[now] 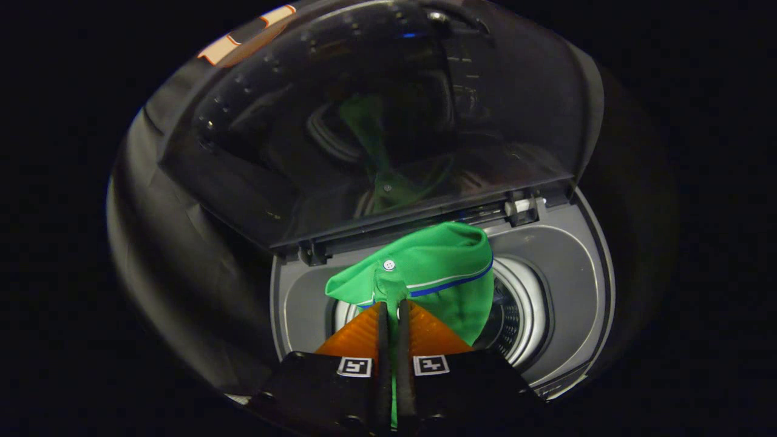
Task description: Put the clothes into the washing machine and then close the washing machine lid.
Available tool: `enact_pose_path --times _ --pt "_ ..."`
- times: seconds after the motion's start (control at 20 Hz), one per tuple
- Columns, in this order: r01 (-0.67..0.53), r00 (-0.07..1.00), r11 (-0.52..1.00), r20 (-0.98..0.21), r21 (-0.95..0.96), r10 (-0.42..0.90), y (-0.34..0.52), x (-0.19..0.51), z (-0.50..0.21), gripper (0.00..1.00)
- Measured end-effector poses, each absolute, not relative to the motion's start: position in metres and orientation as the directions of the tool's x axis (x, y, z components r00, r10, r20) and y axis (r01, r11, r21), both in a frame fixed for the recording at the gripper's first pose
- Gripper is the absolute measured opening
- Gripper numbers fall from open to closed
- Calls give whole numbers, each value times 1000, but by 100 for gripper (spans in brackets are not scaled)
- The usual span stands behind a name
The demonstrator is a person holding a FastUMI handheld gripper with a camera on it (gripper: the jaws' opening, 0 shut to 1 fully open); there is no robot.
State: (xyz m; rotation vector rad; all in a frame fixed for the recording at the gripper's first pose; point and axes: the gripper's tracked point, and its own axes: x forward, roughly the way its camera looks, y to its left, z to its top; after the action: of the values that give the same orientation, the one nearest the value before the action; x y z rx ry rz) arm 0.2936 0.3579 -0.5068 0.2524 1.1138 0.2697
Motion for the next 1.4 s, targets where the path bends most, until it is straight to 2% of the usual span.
enact_pose_path --times 0.25,0.7,0.9,1.15,1.4 --pt "-72 397 960 -875 271 277 348 291 -551 11" --pt "-106 391 967 -885 231 254 343 289 -567 12" --pt "-104 398 969 -883 224 247 341 291 -569 18" --pt "-106 420 973 -878 203 229 335 289 -560 100" --pt "-119 439 971 -866 207 238 333 285 -545 99"
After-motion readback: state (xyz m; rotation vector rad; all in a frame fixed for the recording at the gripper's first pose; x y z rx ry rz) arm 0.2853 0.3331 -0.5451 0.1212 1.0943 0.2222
